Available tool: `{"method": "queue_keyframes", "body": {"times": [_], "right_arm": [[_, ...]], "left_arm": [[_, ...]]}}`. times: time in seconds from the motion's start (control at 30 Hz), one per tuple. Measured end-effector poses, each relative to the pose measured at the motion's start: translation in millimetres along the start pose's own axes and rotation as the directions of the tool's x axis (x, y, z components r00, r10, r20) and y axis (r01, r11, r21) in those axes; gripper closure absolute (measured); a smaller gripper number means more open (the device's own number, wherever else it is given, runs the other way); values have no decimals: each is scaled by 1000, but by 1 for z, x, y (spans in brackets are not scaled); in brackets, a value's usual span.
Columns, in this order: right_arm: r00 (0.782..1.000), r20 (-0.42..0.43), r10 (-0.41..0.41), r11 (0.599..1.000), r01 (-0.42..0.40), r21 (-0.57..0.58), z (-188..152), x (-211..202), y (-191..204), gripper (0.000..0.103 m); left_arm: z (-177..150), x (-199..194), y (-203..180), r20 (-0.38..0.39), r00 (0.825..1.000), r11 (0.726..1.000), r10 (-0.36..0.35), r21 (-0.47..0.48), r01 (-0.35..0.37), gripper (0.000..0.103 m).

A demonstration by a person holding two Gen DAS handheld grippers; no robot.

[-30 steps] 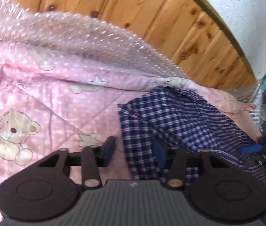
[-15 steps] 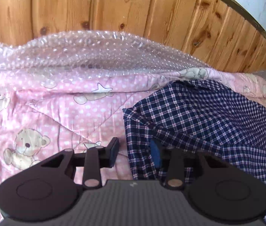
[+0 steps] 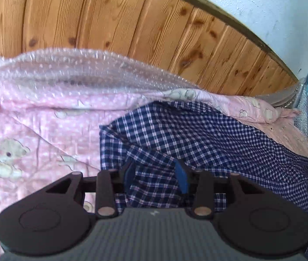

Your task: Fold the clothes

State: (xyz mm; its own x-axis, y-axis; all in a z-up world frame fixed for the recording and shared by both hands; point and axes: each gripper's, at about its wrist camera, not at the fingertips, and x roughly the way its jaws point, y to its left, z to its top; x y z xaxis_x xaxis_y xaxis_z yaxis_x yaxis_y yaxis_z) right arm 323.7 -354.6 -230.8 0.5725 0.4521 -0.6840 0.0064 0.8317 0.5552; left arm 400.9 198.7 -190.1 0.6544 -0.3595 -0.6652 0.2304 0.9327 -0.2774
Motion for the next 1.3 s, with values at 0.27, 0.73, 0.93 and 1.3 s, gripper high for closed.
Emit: {"method": "queue_keyframes", "body": {"times": [0.27, 0.73, 0.93, 1.3], "right_arm": [[995, 96, -3, 999, 6, -32, 5, -34, 14, 103], [941, 333, -57, 996, 31, 84, -21, -123, 62, 103], [959, 176, -223, 958, 182, 221, -97, -131, 54, 103], [964, 194, -182, 923, 100, 371, -119, -123, 38, 103]], "left_arm": [[0, 18, 35, -4, 1000, 965, -5, -263, 4, 62], [19, 38, 24, -47, 988, 967, 150, -201, -157, 68], [24, 45, 21, -51, 981, 965, 185, -179, -191, 67], [-4, -37, 2, 4, 984, 966, 176, -194, -172, 63]]}}
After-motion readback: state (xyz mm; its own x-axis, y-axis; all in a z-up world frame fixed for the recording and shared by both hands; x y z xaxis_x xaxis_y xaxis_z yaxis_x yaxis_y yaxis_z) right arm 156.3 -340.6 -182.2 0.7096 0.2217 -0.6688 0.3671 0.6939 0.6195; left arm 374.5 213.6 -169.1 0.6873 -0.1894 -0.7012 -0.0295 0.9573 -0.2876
